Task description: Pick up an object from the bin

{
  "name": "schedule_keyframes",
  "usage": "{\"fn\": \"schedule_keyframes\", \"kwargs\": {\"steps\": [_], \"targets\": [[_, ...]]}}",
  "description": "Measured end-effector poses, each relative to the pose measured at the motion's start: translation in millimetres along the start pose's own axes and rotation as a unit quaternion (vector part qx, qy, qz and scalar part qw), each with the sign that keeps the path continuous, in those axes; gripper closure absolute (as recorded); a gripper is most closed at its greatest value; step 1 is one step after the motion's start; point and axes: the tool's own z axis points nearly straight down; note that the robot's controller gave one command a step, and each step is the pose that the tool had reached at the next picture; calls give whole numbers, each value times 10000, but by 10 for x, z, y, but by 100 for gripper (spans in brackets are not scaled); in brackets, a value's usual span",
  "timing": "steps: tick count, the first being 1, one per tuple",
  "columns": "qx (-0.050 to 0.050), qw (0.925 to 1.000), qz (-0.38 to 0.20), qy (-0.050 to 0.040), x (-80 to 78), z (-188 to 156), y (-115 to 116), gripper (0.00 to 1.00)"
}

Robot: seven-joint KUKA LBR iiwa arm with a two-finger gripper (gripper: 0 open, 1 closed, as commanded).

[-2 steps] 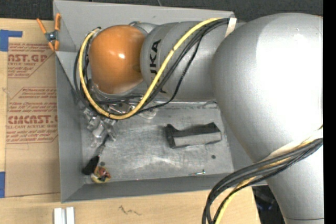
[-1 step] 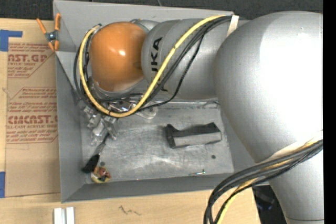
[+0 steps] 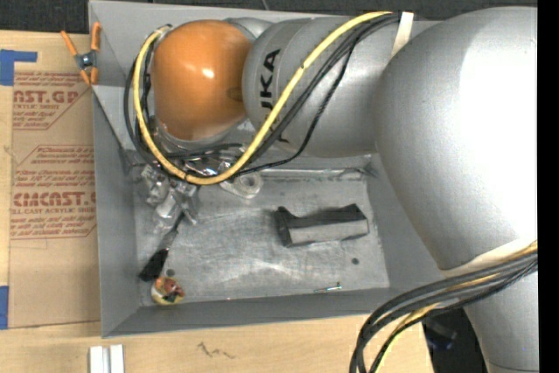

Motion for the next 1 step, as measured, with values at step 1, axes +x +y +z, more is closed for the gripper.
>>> {"fn": "schedule_keyframes", "kwargs": {"steps": [1], "targets": [[-14, 10000, 4, 10, -1, 48, 3, 100]]}}
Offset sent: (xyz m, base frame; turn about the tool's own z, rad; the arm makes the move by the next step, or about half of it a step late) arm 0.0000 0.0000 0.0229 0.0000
